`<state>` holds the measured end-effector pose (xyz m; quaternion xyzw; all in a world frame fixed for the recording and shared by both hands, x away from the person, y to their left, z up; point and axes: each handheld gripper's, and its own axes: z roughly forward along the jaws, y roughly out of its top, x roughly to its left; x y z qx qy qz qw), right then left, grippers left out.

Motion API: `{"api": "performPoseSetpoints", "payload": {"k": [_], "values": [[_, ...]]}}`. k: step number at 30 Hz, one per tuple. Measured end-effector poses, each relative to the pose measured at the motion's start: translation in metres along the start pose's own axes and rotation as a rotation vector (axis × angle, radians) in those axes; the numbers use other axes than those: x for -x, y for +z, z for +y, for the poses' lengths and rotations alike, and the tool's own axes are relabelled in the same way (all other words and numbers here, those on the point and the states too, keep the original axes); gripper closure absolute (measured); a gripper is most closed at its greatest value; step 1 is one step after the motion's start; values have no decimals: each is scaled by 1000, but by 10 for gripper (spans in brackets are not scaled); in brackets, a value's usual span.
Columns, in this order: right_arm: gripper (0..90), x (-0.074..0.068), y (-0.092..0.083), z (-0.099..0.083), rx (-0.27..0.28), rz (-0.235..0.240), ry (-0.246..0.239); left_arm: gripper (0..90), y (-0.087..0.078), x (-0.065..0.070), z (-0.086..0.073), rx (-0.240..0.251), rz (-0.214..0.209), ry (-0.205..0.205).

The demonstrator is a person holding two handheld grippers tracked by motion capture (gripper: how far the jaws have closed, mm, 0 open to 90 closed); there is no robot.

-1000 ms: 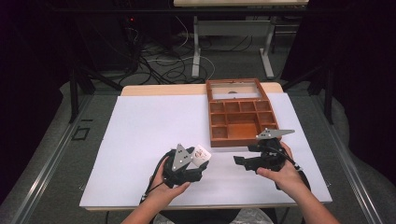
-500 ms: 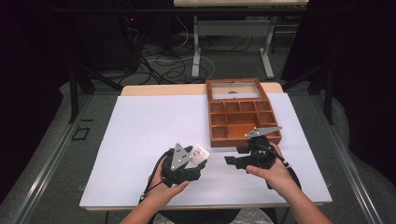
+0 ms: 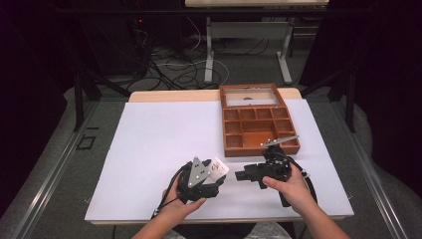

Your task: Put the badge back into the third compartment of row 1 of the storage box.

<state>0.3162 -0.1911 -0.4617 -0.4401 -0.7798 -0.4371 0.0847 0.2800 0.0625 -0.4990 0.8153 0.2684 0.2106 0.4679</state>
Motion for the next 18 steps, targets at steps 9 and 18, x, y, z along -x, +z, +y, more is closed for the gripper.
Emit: {"api": "performPoseSetpoints", "payload": {"k": [9, 18], "values": [[520, 11, 1, 0, -4, 93, 49, 336, 3, 15, 2, -1, -43, 29], [553, 17, 3, -1, -2, 121, 72, 336, 6, 25, 3, 5, -73, 57]]}}
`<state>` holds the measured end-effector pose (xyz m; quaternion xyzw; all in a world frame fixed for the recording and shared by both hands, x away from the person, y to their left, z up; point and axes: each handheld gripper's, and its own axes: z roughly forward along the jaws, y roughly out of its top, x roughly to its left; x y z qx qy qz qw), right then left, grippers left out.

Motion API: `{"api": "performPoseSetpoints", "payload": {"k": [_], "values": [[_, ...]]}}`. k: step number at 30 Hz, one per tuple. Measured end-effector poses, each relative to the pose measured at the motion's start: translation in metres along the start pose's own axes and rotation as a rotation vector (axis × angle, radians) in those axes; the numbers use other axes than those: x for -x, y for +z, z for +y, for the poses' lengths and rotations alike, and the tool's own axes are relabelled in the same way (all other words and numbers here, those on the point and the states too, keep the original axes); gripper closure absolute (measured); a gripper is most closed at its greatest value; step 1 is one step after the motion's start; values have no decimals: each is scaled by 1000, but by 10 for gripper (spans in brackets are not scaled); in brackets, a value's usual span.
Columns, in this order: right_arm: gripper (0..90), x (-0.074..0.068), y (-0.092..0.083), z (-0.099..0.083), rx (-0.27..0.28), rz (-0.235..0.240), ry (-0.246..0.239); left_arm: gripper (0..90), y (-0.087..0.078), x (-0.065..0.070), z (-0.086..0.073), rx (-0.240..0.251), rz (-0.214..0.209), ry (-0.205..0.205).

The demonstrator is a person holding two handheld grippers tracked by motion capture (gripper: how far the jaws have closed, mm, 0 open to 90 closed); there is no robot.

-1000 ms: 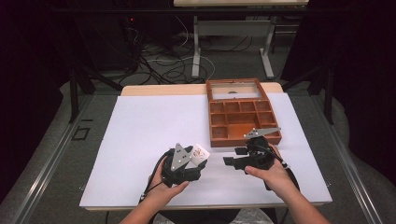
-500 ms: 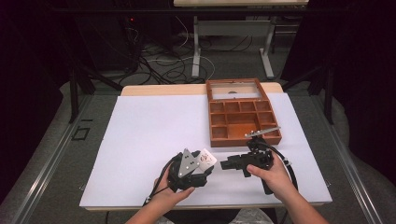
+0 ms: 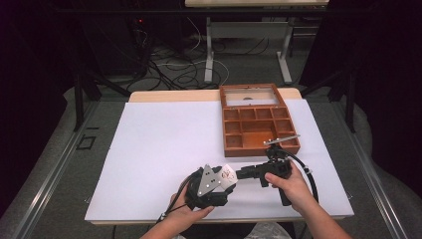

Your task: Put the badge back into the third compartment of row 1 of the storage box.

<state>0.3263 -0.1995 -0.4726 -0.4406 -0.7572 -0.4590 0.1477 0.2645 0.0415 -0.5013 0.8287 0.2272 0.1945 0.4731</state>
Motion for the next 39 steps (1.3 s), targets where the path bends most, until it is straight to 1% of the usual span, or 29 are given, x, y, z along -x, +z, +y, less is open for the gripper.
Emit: {"api": "performPoseSetpoints", "payload": {"k": [1, 2, 3, 4, 5, 6, 8, 9, 11, 12, 17, 18, 19, 22, 25, 27, 29, 30, 31, 36, 39], "values": [[563, 0, 1, 0, -5, 3, 6, 336, 0, 1, 0, 5, -1, -4], [571, 0, 2, -1, -5, 2, -1, 336, 0, 2, 0, 5, -4, -2], [575, 0, 3, -1, -13, 4, 6, 336, 1, 3, 0, 10, -5, 2], [581, 0, 4, -1, -13, 4, -2, 336, 1, 4, 0, 6, -6, 3], [589, 0, 5, -2, -20, 2, 2, 336, 1, 5, 0, 7, -13, 7], [600, 0, 6, -2, -20, 12, 6, 335, 2, 6, 0, 7, -15, 12], [612, 0, 8, -3, -22, 15, -2, 336, 3, 8, 0, 6, -16, 14], [619, 0, 9, -3, -33, 7, -2, 336, 3, 8, 0, 5, -15, 19], [637, 0, 10, -4, -33, 17, 2, 336, 4, 9, 0, 6, -21, 15], [642, 0, 11, -4, -40, 16, -6, 336, 4, 9, -1, 1, -23, 16], [664, 0, 13, -5, -50, 12, -4, 335, 6, 12, -1, 5, -27, 20], [666, 0, 13, -5, -58, 13, 4, 336, 6, 13, -1, 2, -32, 24], [669, 0, 14, -5, -49, 19, -4, 335, 6, 14, -2, -1, -32, 26], [675, 0, 15, -6, -50, 17, 1, 335, 6, 14, -2, -5, -36, 33], [686, 0, 16, -6, -62, 17, 2, 335, 7, 15, -2, -3, -36, 36], [695, 0, 18, -7, -61, 18, -7, 335, 7, 15, -2, -3, -36, 35], [699, 0, 19, -8, -61, 18, -7, 335, 7, 15, -2, -2, -36, 36], [701, 0, 19, -8, -71, 18, 2, 335, 7, 16, -2, -1, -36, 36], [704, 0, 20, -8, -68, 20, -6, 335, 7, 16, -2, 0, -39, 37], [716, 0, 21, -9, -91, 12, 3, 335, 8, 18, -2, 0, -42, 40], [740, 0, 22, -9, -86, 17, -1, 335, 9, 18, -3, 1, -42, 41]]}}
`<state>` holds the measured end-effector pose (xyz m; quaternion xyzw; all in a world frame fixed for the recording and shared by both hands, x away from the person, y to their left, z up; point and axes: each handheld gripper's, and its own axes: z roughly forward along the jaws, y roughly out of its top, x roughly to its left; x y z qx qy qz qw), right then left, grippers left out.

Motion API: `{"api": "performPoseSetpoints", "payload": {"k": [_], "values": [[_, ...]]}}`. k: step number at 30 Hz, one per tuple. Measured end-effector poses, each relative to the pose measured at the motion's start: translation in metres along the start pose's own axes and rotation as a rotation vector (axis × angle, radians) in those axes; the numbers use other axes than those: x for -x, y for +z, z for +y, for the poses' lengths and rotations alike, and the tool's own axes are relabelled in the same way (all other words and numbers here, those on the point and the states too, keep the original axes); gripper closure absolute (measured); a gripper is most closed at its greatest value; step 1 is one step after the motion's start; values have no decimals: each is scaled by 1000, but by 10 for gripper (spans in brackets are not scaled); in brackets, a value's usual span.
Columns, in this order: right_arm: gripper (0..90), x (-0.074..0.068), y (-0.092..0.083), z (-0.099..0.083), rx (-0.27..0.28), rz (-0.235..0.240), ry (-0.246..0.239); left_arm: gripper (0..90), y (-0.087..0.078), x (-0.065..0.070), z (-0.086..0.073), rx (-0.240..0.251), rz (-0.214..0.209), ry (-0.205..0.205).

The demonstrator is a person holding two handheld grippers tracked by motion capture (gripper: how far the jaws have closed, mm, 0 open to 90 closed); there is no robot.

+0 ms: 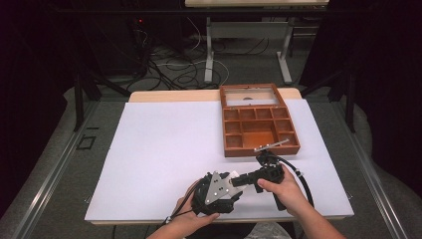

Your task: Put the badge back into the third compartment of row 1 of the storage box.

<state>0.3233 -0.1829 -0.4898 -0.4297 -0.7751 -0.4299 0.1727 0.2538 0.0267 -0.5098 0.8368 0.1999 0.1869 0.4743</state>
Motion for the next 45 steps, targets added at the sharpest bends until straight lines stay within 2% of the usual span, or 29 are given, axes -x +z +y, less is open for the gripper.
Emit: {"api": "performPoseSetpoints", "payload": {"k": [8, 19, 28, 35, 45], "values": [[809, 3, 0, 0, -14, 24, 29, 334, 0, 1, 0, 0, -4, 10], [839, 4, -1, 0, -12, 45, 54, 334, 0, 2, 0, 5, 3, 16], [847, 3, -1, 0, -21, 36, 50, 325, 1, 2, -1, -1, 1, 6], [848, 4, -3, 0, -3, 38, 45, 282, 3, 0, -2, -10, 3, -5], [848, 6, -8, 0, 18, -1, 15, 248, 4, -4, -4, -19, 7, -33]]}}
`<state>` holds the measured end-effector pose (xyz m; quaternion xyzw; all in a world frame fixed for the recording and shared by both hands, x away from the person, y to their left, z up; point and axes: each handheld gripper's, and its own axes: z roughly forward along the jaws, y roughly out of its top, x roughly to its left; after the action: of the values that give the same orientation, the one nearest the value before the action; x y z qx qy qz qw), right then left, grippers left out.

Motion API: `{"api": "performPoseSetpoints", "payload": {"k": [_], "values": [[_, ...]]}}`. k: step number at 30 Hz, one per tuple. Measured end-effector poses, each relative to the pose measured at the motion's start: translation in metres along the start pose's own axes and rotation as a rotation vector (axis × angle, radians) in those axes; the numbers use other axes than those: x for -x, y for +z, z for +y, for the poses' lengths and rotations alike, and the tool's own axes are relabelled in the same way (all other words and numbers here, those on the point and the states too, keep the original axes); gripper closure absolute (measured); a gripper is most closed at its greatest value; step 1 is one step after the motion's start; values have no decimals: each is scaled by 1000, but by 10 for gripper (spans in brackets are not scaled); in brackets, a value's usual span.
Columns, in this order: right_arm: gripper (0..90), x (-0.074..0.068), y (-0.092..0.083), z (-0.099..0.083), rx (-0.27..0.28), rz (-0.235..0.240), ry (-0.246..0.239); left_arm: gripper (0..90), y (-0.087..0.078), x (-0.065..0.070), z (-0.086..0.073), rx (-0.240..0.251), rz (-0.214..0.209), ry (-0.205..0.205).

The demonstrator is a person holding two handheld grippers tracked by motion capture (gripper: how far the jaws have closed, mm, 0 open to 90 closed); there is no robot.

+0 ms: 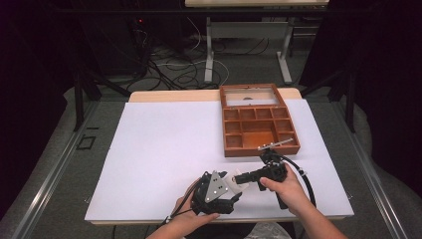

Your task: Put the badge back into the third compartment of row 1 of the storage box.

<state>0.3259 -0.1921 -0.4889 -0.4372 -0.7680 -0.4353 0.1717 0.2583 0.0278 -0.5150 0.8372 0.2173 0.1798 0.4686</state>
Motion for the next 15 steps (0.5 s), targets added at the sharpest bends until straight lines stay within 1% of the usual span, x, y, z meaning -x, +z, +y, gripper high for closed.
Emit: {"api": "performPoseSetpoints", "payload": {"k": [1, 2, 3, 5, 7, 8, 15], "values": [[848, 0, 0, 0, 0, -2, -2, 244, 0, -1, 0, -3, -2, -4], [848, 0, 0, 0, 13, -6, -1, 240, 0, -1, 0, -7, -5, -8], [848, -1, -1, 0, 4, -16, -1, 236, 0, -2, 0, -8, -5, -10], [848, 0, -2, 0, 17, -24, -15, 224, 0, -3, -1, -7, -5, -14], [848, 1, -3, 0, 18, -26, -17, 220, 0, -4, -1, -3, 2, -14], [847, 1, -3, 0, 17, -27, -16, 214, 0, -5, 0, -8, -5, -19], [847, 2, -6, 1, 32, -44, -26, 186, 0, -10, -2, -13, -1, -37]]}}
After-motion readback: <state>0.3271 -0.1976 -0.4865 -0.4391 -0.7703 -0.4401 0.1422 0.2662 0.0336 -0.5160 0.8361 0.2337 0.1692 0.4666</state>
